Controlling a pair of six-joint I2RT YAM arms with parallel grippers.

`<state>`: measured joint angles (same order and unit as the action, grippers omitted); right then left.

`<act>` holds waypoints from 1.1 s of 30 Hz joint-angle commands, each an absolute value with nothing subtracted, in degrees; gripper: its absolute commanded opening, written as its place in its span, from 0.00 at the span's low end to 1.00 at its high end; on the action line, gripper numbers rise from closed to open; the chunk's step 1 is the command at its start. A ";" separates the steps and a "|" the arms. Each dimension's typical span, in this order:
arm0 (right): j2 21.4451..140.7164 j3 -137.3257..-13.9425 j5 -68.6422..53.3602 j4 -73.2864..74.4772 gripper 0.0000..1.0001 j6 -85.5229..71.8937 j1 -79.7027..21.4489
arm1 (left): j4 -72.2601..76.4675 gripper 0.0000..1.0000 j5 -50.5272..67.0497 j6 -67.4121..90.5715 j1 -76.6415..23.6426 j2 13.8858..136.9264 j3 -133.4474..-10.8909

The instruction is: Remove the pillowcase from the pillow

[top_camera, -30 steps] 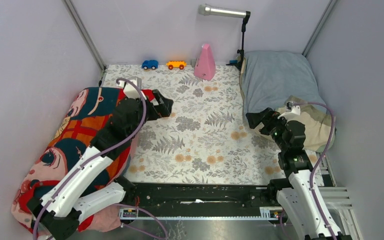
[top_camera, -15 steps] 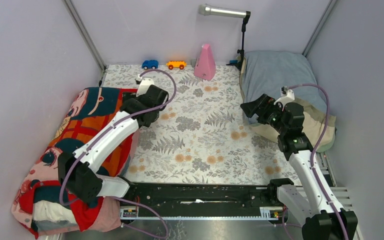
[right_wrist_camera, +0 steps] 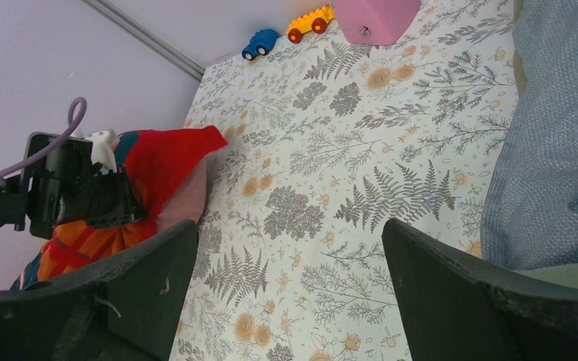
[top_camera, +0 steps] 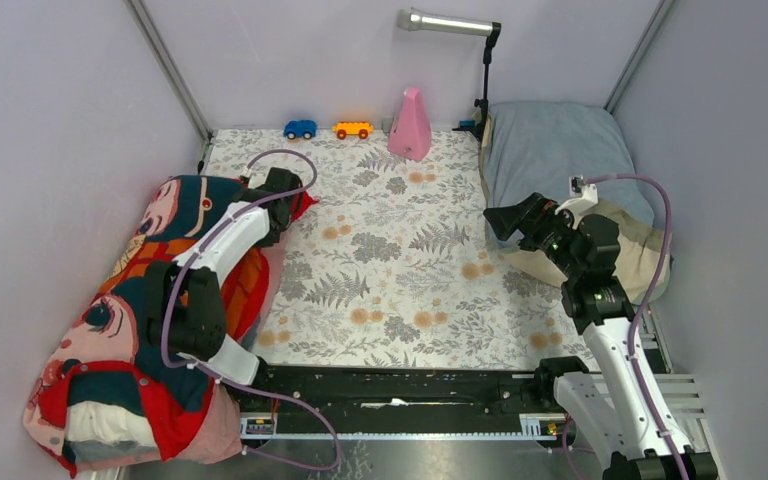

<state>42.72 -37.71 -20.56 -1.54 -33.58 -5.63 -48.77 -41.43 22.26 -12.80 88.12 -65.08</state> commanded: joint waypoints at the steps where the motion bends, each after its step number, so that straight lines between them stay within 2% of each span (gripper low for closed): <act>1: 40.78 -37.34 -23.70 -0.77 1.00 -32.69 -5.88 | -50.56 0.00 -34.76 23.90 -11.16 88.69 -67.32; 7: 41.26 -35.75 -26.55 -3.62 1.00 -34.79 -6.06 | -45.51 0.00 -22.04 26.49 -23.46 81.74 -78.66; 11: 41.92 -35.39 -28.33 -4.58 0.99 -36.31 -6.33 | -42.92 0.00 -9.97 27.92 -31.32 87.94 -94.90; 17: 42.09 -34.27 -28.26 -4.28 1.00 -36.69 -6.59 | -45.98 0.01 -3.44 25.58 -41.39 98.16 -122.65; 18: 42.30 -34.28 -28.16 -3.96 1.00 -36.55 -6.64 | -46.05 0.21 -1.90 25.39 -41.67 98.28 -122.83; 19: 42.59 -34.40 -27.98 -3.79 1.00 -36.34 -6.64 | -46.01 0.66 -1.62 25.39 -41.67 97.85 -121.65; 20: 42.85 -34.51 -27.92 -3.52 1.00 -36.24 -6.62 | -45.94 0.95 -2.67 25.40 -41.74 96.91 -119.13; 21: 43.15 -34.74 -27.95 -3.34 1.00 -36.09 -6.67 | -45.96 0.98 -4.97 25.47 -41.75 95.52 -115.83; 26: 45.66 -37.11 -25.92 -0.51 1.00 -33.37 -9.70 | -41.05 0.99 -17.36 28.12 -41.15 82.09 -94.24; 29: 48.13 -39.90 -20.15 3.78 1.00 -29.75 -15.26 | -38.99 0.99 -16.70 30.65 -37.72 72.31 -83.76; 33: 53.24 -44.37 -11.87 6.02 0.99 -26.38 -24.25 | -40.48 0.99 -11.13 32.77 -25.96 63.37 -74.17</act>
<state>49.50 -38.06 -20.53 3.22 -31.57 -17.12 -43.83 -12.95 29.61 -35.03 71.29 -79.85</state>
